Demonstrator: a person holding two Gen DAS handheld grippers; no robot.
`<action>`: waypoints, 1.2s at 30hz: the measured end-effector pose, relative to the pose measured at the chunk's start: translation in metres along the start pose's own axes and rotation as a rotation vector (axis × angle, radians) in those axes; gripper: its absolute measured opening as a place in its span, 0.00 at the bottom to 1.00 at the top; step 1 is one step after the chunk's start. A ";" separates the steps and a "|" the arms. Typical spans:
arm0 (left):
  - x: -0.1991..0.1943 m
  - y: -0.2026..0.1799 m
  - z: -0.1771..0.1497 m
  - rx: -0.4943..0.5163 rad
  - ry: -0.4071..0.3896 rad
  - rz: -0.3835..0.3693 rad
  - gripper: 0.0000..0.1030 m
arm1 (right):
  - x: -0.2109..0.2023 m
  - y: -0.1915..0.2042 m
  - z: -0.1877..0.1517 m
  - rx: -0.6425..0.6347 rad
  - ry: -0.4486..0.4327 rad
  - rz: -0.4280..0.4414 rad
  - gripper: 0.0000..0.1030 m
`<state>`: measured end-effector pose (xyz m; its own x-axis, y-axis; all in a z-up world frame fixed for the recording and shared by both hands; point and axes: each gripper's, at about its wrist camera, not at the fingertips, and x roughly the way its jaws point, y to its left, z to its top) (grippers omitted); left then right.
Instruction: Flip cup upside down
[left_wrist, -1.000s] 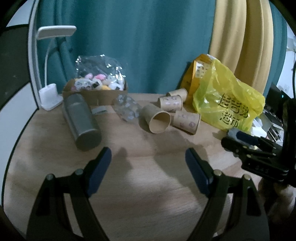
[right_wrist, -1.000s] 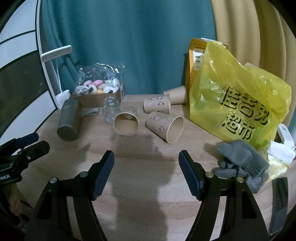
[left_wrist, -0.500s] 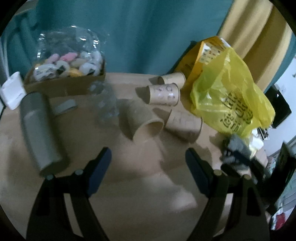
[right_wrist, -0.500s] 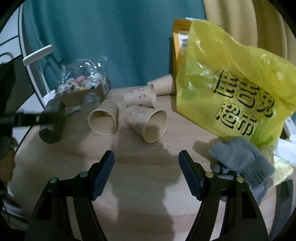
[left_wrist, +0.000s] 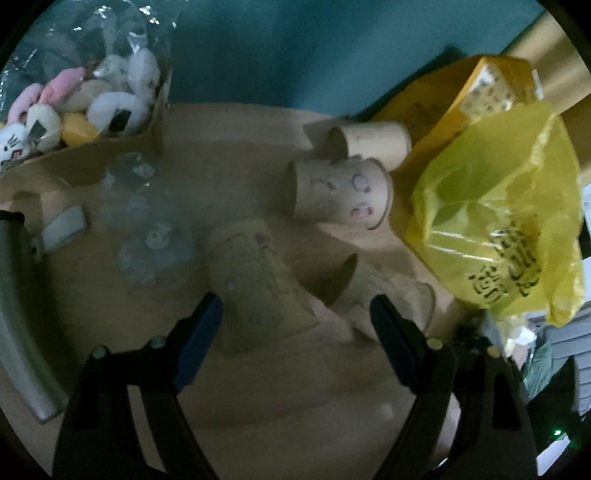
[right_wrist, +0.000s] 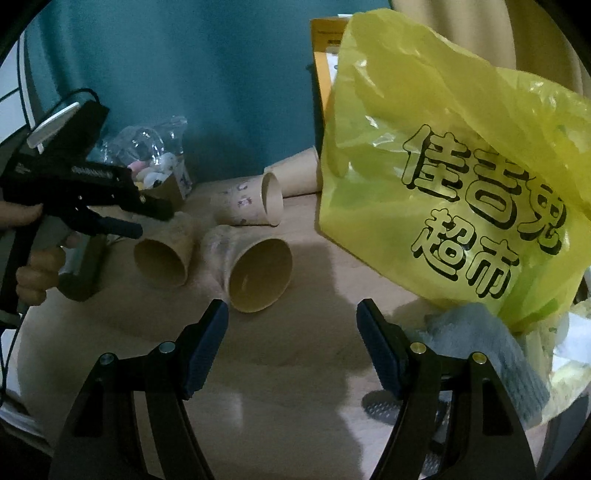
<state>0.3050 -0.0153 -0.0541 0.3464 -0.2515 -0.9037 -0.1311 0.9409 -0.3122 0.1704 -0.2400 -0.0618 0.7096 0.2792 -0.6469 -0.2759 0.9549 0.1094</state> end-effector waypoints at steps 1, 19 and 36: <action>0.003 -0.002 0.001 0.001 0.006 0.010 0.81 | 0.002 -0.002 0.000 0.003 0.000 0.004 0.73; 0.038 -0.008 -0.004 0.038 0.048 0.089 0.72 | -0.007 -0.016 -0.003 0.043 -0.023 0.014 0.73; -0.010 0.002 -0.103 0.084 0.016 0.023 0.71 | -0.036 0.012 -0.013 0.024 -0.048 0.009 0.73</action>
<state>0.2051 -0.0340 -0.0757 0.3296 -0.2326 -0.9150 -0.0605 0.9620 -0.2664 0.1328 -0.2404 -0.0471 0.7373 0.2918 -0.6093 -0.2671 0.9543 0.1338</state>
